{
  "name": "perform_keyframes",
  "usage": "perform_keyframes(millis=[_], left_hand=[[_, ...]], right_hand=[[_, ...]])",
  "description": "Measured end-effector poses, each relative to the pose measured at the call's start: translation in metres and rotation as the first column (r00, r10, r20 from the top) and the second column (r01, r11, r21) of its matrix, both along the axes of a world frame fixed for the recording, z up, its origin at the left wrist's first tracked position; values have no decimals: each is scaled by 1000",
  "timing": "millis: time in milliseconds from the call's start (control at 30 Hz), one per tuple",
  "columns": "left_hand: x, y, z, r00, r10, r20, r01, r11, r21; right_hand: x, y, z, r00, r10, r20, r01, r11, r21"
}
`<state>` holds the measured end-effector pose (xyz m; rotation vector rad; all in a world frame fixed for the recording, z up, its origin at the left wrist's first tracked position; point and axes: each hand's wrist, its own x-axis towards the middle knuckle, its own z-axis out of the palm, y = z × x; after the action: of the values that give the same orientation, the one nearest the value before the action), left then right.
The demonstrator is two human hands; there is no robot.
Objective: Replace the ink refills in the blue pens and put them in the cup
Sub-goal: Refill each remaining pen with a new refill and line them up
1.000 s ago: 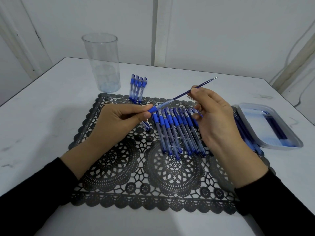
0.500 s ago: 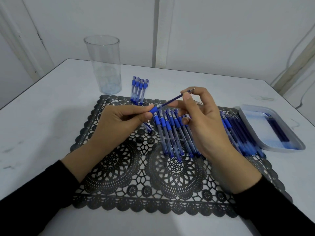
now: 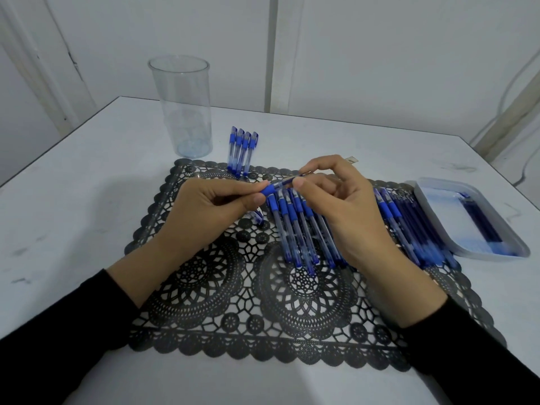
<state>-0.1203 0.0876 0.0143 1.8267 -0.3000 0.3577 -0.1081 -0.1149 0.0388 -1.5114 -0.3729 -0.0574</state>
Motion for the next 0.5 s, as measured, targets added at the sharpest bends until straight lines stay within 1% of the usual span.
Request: perform_keyframes(millis=[133, 267, 367, 433, 467, 500], left_hand=[[-1, 7, 1, 1000, -8, -27, 8, 1000, -3], [-5, 11, 4, 999, -30, -36, 30, 1000, -6], [-5, 18, 4, 999, 17, -35, -17, 1000, 13], [-3, 24, 4, 997, 64, -38, -62, 997, 43], [-2, 27, 4, 996, 79, -43, -77, 996, 46], [-2, 30, 3, 995, 92, -50, -89, 995, 49]], right_hand=[[7, 3, -2, 1000, -4, -3, 3, 993, -120], [12, 11, -5, 998, 67, -4, -66, 979, -192], [16, 14, -4, 995, 93, -21, -95, 965, -244], [20, 15, -5, 996, 93, 1, -86, 929, -359], [23, 14, -6, 995, 93, 48, -61, 886, -459], [26, 15, -7, 989, 107, 101, -31, 824, -566]])
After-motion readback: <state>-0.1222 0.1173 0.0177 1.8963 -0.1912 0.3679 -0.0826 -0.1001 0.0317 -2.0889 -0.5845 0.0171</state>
